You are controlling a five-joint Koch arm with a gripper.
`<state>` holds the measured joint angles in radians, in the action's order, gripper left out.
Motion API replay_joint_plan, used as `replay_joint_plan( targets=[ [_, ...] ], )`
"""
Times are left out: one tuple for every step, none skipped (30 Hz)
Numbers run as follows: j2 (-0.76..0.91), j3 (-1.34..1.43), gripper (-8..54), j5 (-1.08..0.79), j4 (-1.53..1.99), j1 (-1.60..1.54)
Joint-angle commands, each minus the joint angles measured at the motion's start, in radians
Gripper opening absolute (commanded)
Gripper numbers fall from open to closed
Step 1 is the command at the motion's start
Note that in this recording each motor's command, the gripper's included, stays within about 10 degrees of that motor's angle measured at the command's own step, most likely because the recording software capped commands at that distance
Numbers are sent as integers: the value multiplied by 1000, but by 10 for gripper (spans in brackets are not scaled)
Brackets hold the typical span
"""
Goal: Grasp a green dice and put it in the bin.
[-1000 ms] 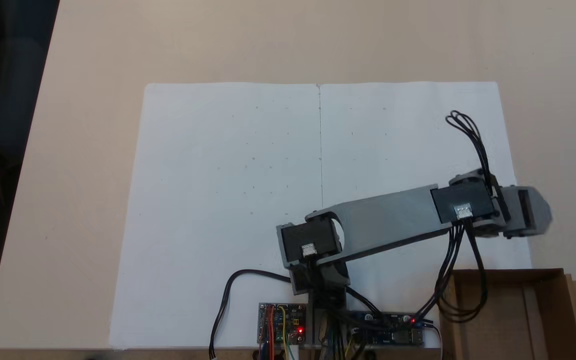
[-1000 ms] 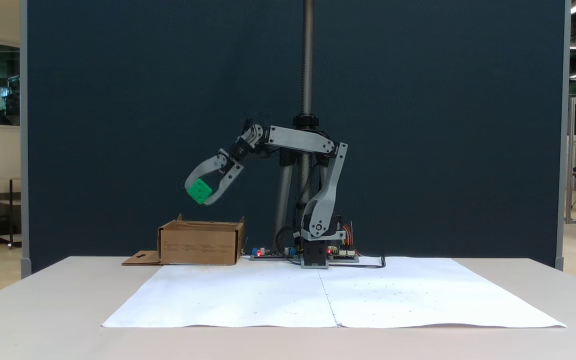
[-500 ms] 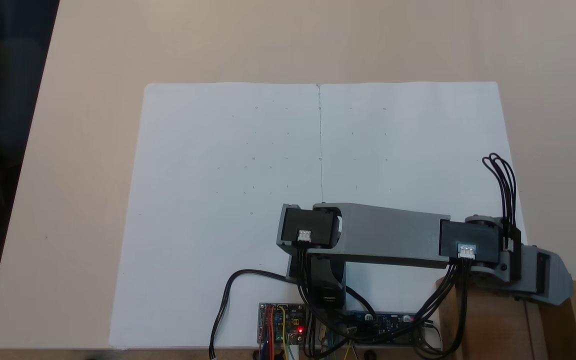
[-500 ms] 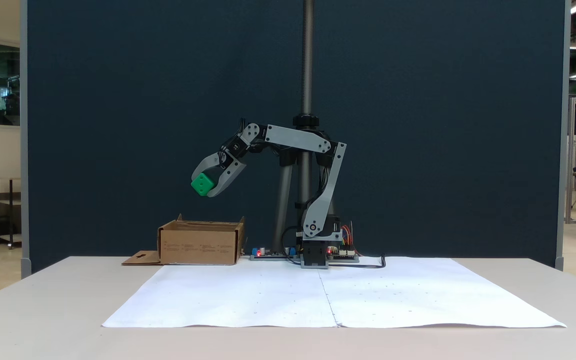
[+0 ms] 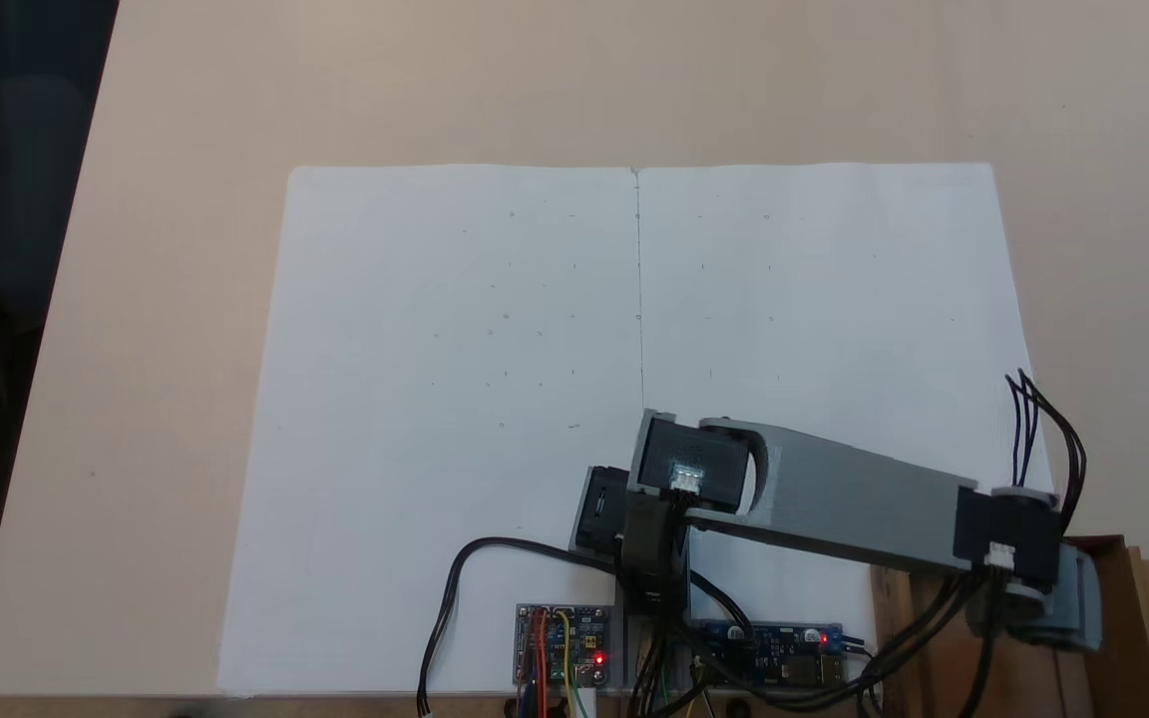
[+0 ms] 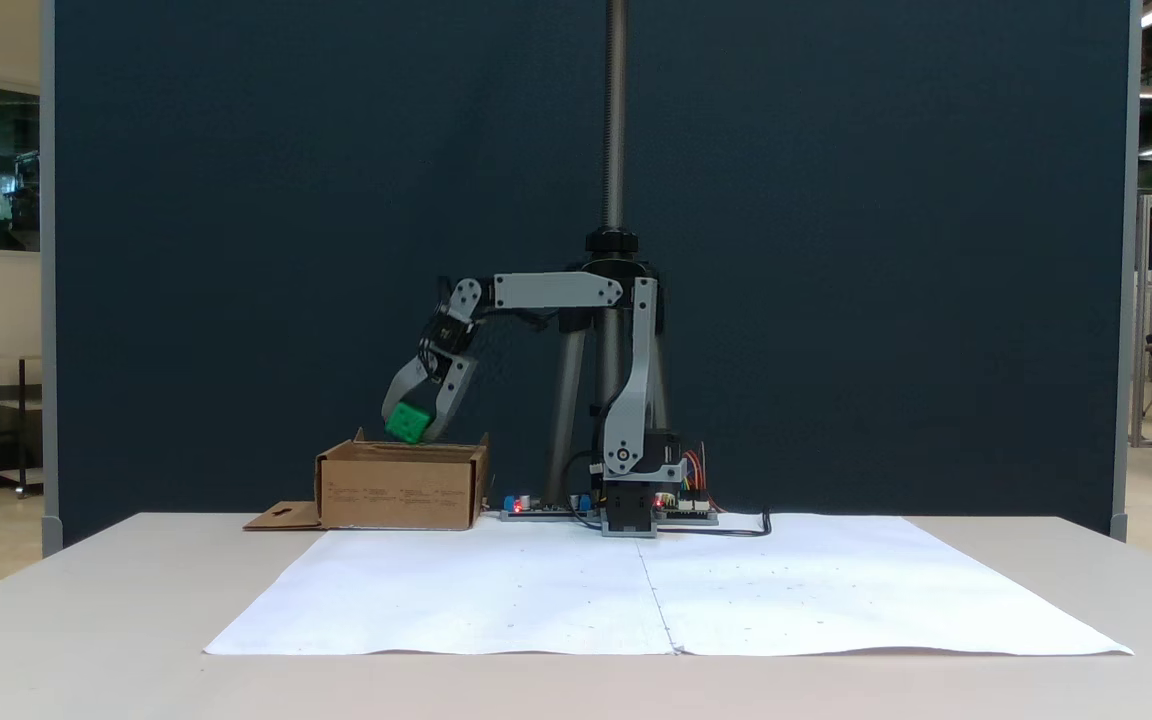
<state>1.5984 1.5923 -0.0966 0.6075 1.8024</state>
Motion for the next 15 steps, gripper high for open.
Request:
replay_joint_plan(
  targets=[
    [3, -51, 130, -106, 14, 32],
    [-5, -51, 130, -117, 14, 35],
    [-14, -51, 130, -118, 12, 40],
    [-20, -51, 130, -120, 12, 43],
    [-25, -51, 130, -126, 11, 46],
    [-29, -51, 130, -130, 11, 49],
    [-34, -51, 131, -130, 9, 52],
    [-35, -51, 134, -130, 8, 54],
    [-37, -51, 134, -130, 6, 55],
    [-37, -51, 144, -130, -2, 55],
    [-40, -51, 185, -130, -6, 55],
    [-41, -51, 250, -130, -6, 55],
    [-49, -51, 313, -130, -5, 55],
    [-52, -51, 340, -130, -5, 55],
    [-52, -51, 364, -130, -5, 55]
  ],
)
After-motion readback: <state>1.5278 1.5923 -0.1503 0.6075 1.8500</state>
